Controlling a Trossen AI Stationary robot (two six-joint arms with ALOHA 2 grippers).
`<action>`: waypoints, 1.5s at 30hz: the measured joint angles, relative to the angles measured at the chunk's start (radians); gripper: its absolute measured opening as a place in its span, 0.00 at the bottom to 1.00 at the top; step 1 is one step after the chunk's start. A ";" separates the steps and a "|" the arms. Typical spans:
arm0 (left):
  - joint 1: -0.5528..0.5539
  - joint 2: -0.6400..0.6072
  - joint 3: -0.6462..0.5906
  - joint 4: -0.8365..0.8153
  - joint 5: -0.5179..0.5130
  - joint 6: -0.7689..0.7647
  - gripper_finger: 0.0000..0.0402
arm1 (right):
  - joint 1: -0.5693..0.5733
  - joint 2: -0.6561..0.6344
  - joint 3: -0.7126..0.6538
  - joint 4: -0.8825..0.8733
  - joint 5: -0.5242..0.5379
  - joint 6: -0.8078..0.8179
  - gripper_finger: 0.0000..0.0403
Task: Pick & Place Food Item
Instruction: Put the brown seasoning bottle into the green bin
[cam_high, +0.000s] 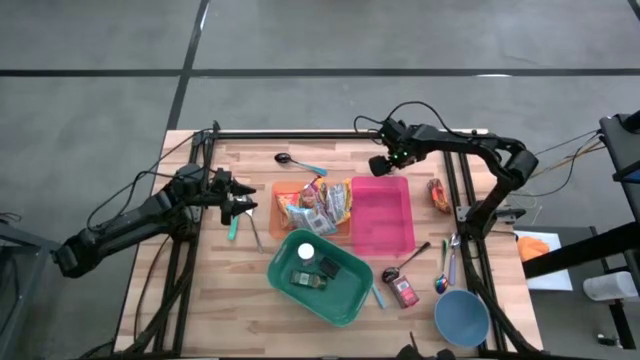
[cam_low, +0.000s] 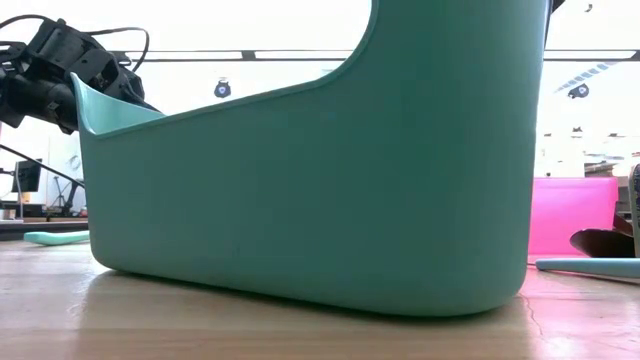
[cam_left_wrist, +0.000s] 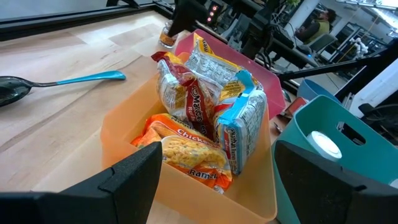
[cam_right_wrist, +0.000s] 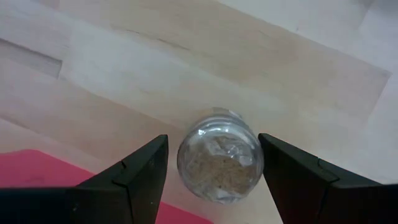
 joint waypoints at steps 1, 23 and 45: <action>0.000 0.000 0.000 0.000 0.000 0.000 0.78 | 0.000 0.000 0.000 0.001 0.001 0.000 0.60; 0.000 0.000 0.000 0.000 0.000 0.000 0.78 | -0.010 0.000 0.000 -0.008 -0.003 -0.009 0.43; 0.000 0.000 0.000 0.000 0.000 0.000 0.78 | -0.010 0.000 0.001 -0.012 -0.007 -0.015 0.45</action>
